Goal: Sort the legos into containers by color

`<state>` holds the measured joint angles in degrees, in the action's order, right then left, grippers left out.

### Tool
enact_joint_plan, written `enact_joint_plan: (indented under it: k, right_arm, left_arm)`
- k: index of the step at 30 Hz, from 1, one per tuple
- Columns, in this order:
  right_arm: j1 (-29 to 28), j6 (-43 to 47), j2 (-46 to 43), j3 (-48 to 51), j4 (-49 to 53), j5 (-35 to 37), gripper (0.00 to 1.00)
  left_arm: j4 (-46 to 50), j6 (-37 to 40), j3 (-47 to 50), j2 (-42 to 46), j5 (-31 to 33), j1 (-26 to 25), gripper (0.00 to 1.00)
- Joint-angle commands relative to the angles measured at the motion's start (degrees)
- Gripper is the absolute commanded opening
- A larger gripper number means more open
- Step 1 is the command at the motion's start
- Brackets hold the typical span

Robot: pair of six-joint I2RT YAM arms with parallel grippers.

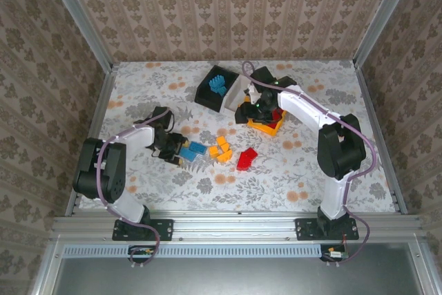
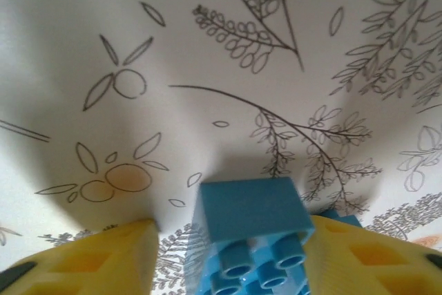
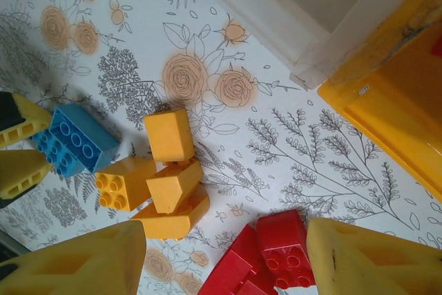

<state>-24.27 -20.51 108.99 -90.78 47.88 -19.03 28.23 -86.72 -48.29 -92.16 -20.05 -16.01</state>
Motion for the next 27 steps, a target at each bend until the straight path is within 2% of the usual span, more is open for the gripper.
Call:
enact_joint_plan:
  k: [1, 6, 11, 17, 19, 21, 23, 27]
  right_arm:
    - [0.0, 0.2, -2.6, 0.9, -0.4, 1.7, 0.64]
    - [-0.2, 0.1, -2.7, 0.5, -0.3, 2.3, 0.64]
    - [-0.5, -0.2, -2.5, 0.2, -0.2, 2.7, 0.64]
    - [-0.8, -0.5, -2.2, -0.5, 0.3, 3.2, 0.64]
    - [-0.8, -0.8, -2.4, -0.4, 0.5, 3.4, 0.64]
    - [-0.8, -1.2, -3.0, 0.4, 0.4, 3.7, 0.64]
    - [-0.8, -1.8, -3.7, 1.5, 0.0, 3.8, 0.64]
    - [-0.8, -2.6, -6.1, 4.2, -0.3, 4.6, 0.64]
  left_arm:
    - [-2.2, 0.2, -0.3, -2.3, -2.2, 0.5, 0.51]
    - [-2.9, 1.0, 0.9, -1.5, -3.6, 1.7, 0.4]
    - [-1.7, 2.6, 1.1, 1.7, -3.6, 3.6, 0.35]
    - [7.0, 10.1, -3.0, 10.3, 1.4, 8.7, 0.32]
    - [4.3, 9.7, -3.0, 13.1, 1.9, 11.1, 0.32]
    - [-3.3, 8.3, -3.1, 13.4, 1.4, 12.5, 0.32]
    - [-11.0, 7.6, -5.5, 9.7, -0.6, 12.6, 0.32]
    - [-18.7, 10.6, -20.0, -2.8, -4.6, 9.5, 0.32]
